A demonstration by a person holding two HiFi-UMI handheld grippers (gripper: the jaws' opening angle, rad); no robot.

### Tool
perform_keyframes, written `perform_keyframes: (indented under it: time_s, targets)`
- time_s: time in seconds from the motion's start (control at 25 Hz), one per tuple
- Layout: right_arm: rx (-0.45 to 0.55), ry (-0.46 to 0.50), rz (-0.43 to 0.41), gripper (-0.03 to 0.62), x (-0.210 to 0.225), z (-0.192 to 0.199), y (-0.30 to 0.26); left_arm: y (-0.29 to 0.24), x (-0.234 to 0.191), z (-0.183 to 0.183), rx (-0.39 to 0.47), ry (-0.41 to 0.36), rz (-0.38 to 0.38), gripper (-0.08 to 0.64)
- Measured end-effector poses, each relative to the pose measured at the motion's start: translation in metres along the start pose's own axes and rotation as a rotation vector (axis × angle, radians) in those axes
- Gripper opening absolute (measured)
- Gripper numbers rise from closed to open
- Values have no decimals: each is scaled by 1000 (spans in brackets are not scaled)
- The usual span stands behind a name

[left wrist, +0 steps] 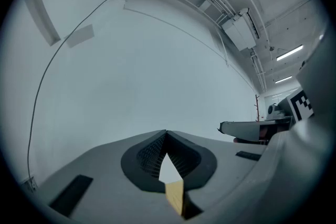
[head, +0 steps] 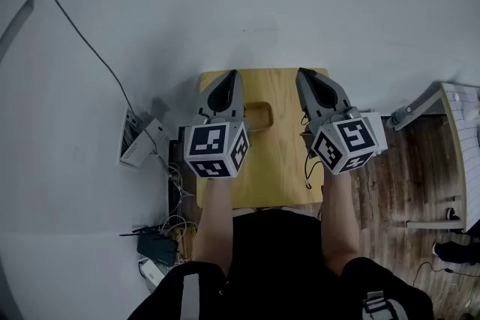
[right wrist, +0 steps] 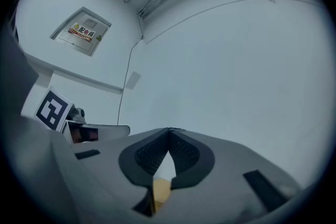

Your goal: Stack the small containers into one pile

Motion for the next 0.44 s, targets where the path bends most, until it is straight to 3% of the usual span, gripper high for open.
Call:
perform_keyframes:
  time_s: [0.44]
  targets:
    - [4,-7,-41,5,-8,0,-7,9,-14,-4,9,-1,-47,3]
Point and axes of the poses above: the fingertips, and each gripper's own axes: y backward along the fingers, x to its right, z out of its underside, the point moved 5 cm from there along y, backward along the fingers, and after that the axes turned 13 degrees about -z, right-handed, at the moved point
